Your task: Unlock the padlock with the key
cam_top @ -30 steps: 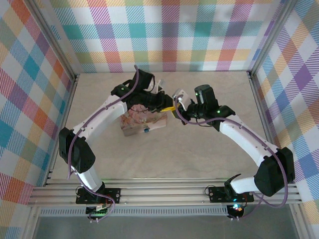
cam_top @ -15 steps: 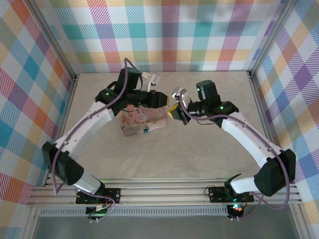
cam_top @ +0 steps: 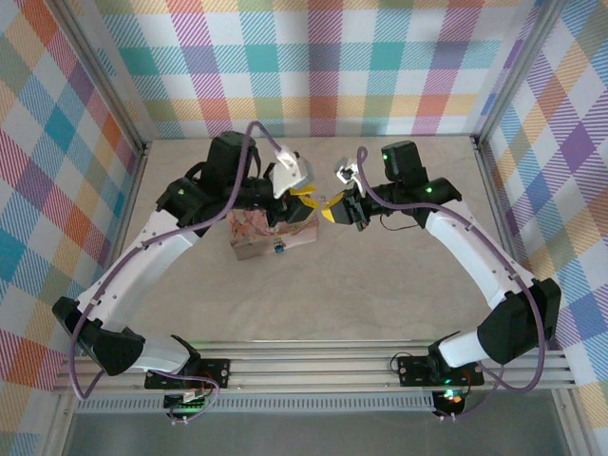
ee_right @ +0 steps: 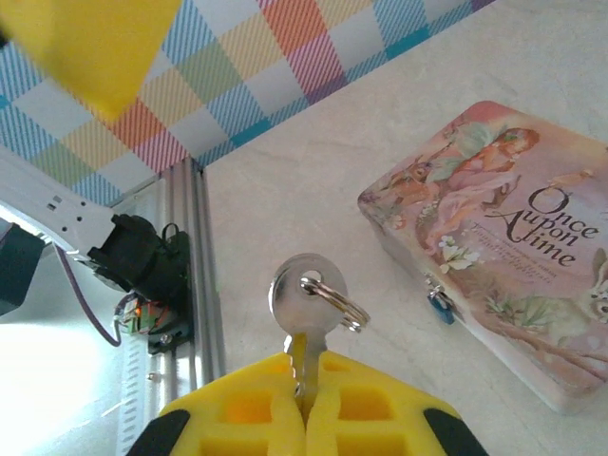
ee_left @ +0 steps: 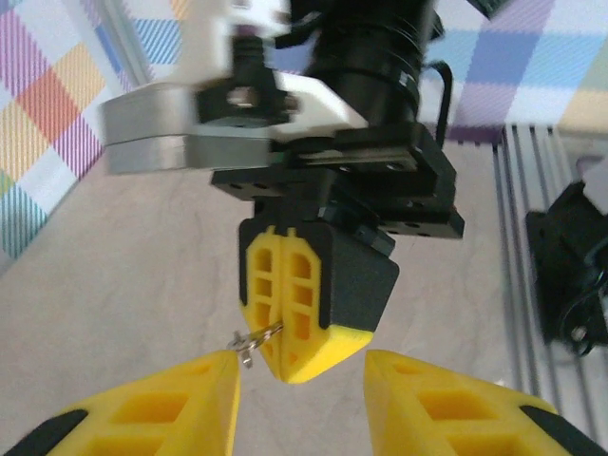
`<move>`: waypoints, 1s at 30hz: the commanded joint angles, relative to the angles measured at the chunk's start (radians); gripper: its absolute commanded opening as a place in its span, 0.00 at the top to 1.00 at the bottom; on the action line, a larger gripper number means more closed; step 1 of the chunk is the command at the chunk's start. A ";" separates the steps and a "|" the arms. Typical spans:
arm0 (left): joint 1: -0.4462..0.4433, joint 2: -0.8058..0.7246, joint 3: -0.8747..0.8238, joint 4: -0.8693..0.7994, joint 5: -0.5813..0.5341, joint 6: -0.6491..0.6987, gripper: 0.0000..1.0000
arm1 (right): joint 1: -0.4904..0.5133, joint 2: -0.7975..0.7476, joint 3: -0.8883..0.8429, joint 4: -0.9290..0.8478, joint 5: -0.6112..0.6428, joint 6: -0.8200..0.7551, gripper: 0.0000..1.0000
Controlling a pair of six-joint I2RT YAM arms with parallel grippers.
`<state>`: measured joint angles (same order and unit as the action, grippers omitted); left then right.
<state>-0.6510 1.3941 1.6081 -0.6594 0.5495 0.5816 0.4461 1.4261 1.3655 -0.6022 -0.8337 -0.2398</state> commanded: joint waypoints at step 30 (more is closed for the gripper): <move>-0.145 0.162 0.167 -0.247 -0.253 0.569 0.57 | 0.024 -0.041 0.057 -0.204 0.062 -0.108 1.00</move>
<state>-0.7876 1.5436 1.7458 -0.8665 0.2863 1.1168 0.4644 1.4162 1.3972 -0.7753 -0.7635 -0.3069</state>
